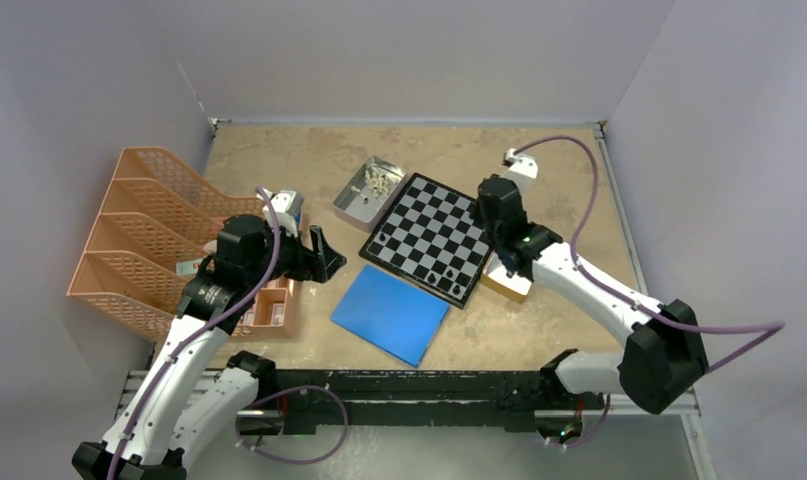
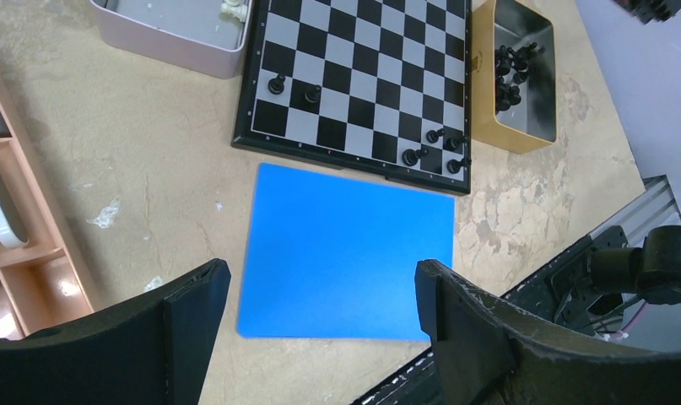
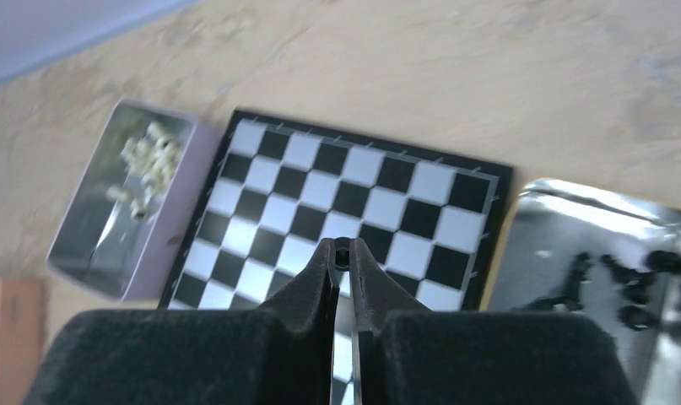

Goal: Set up the chess pieces on the board
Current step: Pick up the chess piece from the storage box, then place the chess piece on the chessboard.

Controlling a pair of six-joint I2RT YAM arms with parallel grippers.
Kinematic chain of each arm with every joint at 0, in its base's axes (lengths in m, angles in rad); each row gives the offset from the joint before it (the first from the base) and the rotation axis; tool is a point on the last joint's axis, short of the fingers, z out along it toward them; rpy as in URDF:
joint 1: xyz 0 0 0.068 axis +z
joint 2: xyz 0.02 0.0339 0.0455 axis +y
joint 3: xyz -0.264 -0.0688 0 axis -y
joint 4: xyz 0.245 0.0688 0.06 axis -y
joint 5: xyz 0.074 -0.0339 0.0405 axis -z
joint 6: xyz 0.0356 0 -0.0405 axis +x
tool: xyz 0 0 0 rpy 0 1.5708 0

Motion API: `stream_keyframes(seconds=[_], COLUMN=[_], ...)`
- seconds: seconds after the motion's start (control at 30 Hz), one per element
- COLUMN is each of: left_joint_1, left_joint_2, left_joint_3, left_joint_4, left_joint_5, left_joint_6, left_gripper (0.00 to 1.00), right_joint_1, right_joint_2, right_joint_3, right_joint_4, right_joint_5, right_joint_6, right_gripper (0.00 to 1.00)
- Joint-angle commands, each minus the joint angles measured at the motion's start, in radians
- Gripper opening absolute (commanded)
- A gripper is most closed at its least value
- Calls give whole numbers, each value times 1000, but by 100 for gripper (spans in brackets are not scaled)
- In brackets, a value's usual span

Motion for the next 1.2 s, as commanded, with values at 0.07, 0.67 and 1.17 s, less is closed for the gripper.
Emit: stream_keyframes(seconds=[0.07,0.67,1.17], left_joint_1=[-3,-3,-3], left_joint_2=[-12,-9,-12], left_joint_3=[6,10,8], left_joint_4=[27,21,20], left_joint_5=[-26,-44,-46], left_joint_6=[-7,-10,-10], left_gripper=[81,81,81], right_joint_1=[178,410,412], right_joint_2=[87,401,513], right_joint_3=[12,45,99], right_joint_4=[129,277,302], right_joint_5=[-67,22,91], right_joint_6=[1,-57,-101], right_gripper=[7,9,10])
